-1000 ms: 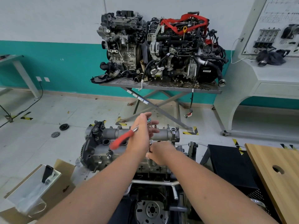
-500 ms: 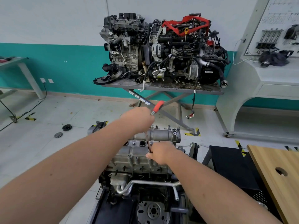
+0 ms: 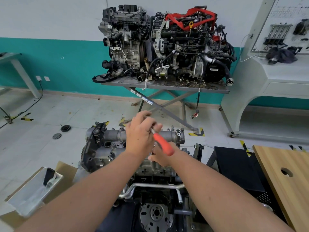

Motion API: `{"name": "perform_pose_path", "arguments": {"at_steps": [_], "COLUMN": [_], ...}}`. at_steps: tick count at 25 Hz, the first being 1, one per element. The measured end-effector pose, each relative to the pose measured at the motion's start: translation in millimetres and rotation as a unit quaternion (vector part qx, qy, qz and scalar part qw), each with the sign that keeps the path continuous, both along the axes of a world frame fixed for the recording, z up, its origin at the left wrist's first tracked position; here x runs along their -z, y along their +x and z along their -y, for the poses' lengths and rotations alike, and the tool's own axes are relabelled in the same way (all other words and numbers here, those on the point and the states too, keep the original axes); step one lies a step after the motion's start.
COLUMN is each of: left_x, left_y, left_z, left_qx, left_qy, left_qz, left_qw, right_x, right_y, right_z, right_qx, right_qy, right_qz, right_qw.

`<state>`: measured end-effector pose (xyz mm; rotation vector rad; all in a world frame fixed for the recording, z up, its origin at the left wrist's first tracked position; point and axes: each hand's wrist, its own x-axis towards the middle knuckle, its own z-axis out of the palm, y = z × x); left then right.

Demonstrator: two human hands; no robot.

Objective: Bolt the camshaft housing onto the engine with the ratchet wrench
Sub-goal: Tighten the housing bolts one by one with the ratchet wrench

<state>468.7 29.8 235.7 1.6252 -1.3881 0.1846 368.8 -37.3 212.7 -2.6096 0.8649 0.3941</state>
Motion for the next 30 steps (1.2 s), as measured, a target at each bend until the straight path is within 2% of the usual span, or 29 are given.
{"name": "perform_pose_path", "arguments": {"at_steps": [1, 2, 4, 5, 7, 8, 10, 12, 14, 16, 18, 19, 20, 22, 24, 25, 26, 27, 29, 30], "left_x": [5, 6, 1, -3, -11, -16, -26, -41, -57, -70, -81, -86, -89, -91, -80, -69, -57, -47, -26, -16], "left_y": [-7, -13, -20, -22, -16, -8, 11, 24, 28, 29, 28, 26, 23, 14, 9, 9, 10, 14, 19, 16], "left_z": [0, 2, 7, 9, 12, 13, 13, 11, 10, 12, 15, 17, 18, 16, 10, 4, -3, -9, -17, -18], "left_qx": [0.043, 0.070, 0.090, 0.105, 0.123, 0.118, 0.093, 0.074, 0.069, 0.050, 0.023, 0.018, 0.020, 0.026, 0.030, 0.038, 0.044, 0.053, 0.075, 0.090], "left_qy": [-0.021, -0.049, -0.068, -0.055, -0.010, 0.013, 0.077, 0.176, 0.291, 0.387, 0.433, 0.438, 0.435, 0.418, 0.368, 0.315, 0.251, 0.190, 0.109, 0.102], "left_qz": [-0.129, -0.254, -0.477, -0.562, -0.667, -0.697, -0.715, -0.668, -0.564, -0.402, -0.194, -0.072, 0.048, 0.230, 0.368, 0.405, 0.401, 0.349, 0.152, 0.025], "left_qw": [0.991, 0.964, 0.872, 0.818, 0.735, 0.707, 0.688, 0.719, 0.770, 0.828, 0.880, 0.896, 0.899, 0.879, 0.853, 0.857, 0.880, 0.916, 0.979, 0.990], "right_x": [-2, -4, -5, -5, -3, 0, 5, 8, 11, 12, 11, 10, 9, 9, 10, 11, 11, 10, 8, 7], "right_y": [1, 2, 5, 5, 5, 4, 3, 4, 4, 2, 1, 1, 0, 0, -1, -2, -2, -3, -2, -1], "right_z": [0, 0, -1, -1, -1, 0, 0, 0, 1, 1, 0, -1, -1, -1, -1, -1, -2, -4, -4, -4], "right_qx": [-0.004, -0.007, -0.011, -0.011, 0.005, 0.015, 0.024, 0.026, 0.023, 0.018, 0.022, 0.026, 0.031, 0.040, 0.052, 0.057, 0.056, 0.048, 0.020, 0.008], "right_qy": [-0.008, -0.020, -0.035, -0.040, -0.037, -0.034, -0.050, -0.065, -0.072, -0.084, -0.077, -0.066, -0.053, -0.036, -0.030, -0.029, -0.031, -0.032, -0.031, -0.038], "right_qz": [-0.020, -0.041, -0.061, -0.060, -0.048, -0.037, -0.031, -0.038, -0.041, -0.045, -0.035, -0.028, -0.022, -0.015, 0.001, 0.012, 0.019, 0.023, 0.011, -0.008], "right_qw": [1.000, 0.999, 0.997, 0.997, 0.998, 0.999, 0.998, 0.997, 0.996, 0.995, 0.996, 0.997, 0.998, 0.998, 0.998, 0.998, 0.998, 0.998, 0.999, 0.999]}}
